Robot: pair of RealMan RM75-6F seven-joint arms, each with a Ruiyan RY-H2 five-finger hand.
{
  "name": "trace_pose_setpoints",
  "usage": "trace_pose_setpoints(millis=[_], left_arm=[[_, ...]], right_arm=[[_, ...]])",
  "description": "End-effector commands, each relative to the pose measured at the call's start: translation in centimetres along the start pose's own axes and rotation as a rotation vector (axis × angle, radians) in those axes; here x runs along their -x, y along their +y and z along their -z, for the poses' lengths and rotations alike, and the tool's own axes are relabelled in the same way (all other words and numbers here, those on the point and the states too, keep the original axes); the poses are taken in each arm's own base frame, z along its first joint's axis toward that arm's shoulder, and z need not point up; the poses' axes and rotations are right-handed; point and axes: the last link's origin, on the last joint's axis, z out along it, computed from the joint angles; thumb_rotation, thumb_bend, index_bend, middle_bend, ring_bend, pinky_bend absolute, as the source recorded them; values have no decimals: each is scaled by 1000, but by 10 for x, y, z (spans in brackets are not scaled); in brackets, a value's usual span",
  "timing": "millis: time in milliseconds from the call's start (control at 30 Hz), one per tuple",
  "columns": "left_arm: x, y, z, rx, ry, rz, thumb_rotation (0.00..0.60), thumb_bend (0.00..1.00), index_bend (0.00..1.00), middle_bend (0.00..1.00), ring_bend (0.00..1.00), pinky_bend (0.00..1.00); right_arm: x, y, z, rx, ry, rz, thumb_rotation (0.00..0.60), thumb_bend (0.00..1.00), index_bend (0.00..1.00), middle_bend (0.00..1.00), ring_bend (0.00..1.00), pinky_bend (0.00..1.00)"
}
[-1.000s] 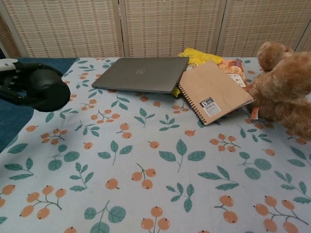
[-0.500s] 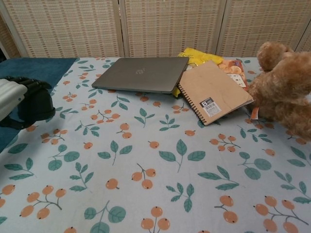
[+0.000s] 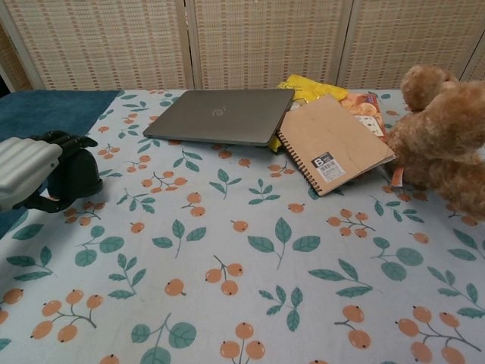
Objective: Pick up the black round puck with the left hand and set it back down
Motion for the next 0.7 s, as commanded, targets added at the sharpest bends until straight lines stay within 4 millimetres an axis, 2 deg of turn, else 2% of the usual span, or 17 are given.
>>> trace_pose_setpoints(millis=[33, 233, 333, 433, 700], left_arm=[[1, 3, 1, 7, -10, -8, 600, 390, 113, 150, 88, 220], [7, 11, 1, 34, -70, -15, 600, 360, 61, 137, 67, 211], [7, 14, 3, 47, -98, 9, 600, 332, 2, 65, 18, 206], [5, 16, 5, 73, -121, 26, 600, 324, 0, 5, 0, 204], [-4, 19, 13, 117, -253, 82, 600, 296, 0, 0, 0, 181]], right_arm=[[0, 0, 0, 0, 2, -1, 600, 196, 0, 0, 0, 0], [2, -2, 2, -18, -21, 0, 600, 196, 0, 0, 0, 0], [2, -2, 3, -20, -19, 0, 600, 195, 0, 0, 0, 0], [3, -3, 4, -31, -40, -5, 600, 195, 0, 0, 0, 0], [5, -6, 5, -44, -42, -2, 600, 196, 0, 0, 0, 0]])
